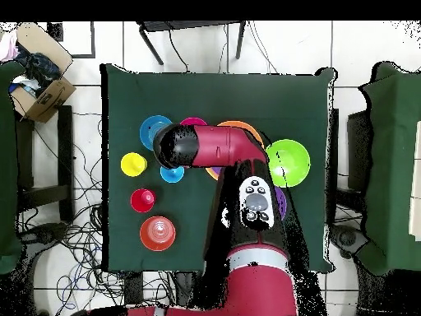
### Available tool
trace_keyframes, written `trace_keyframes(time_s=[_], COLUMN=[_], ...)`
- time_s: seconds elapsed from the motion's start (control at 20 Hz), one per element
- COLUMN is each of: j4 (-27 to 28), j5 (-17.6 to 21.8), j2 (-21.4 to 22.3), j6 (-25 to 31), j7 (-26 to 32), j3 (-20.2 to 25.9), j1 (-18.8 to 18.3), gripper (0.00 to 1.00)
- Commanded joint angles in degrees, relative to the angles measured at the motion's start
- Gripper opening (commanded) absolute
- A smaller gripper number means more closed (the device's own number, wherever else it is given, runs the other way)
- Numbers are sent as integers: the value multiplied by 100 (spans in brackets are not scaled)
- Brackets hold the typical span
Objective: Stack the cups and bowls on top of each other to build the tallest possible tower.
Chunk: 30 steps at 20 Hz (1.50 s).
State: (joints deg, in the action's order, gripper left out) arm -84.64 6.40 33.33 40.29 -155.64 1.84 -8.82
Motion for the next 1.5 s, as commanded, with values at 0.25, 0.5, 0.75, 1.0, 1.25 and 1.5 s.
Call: trace_keyframes(time_s=[0.25, 0.5, 0.75, 1.0, 1.25, 1.5], j4=[327, 378, 340, 352, 273, 235], j5=[-603, -839, -1090, -1277, -1516, -1729], j2=[-163, -137, -374, -585, -658, -786], j6=[390, 511, 189, -89, -234, -336], j7=[-1104, -999, -1047, -1045, -1099, -1175], j3=[-306, -421, -545, -698, -803, -915], j1=[523, 582, 633, 645, 680, 752], gripper=[100, 100, 100, 100, 100, 100])
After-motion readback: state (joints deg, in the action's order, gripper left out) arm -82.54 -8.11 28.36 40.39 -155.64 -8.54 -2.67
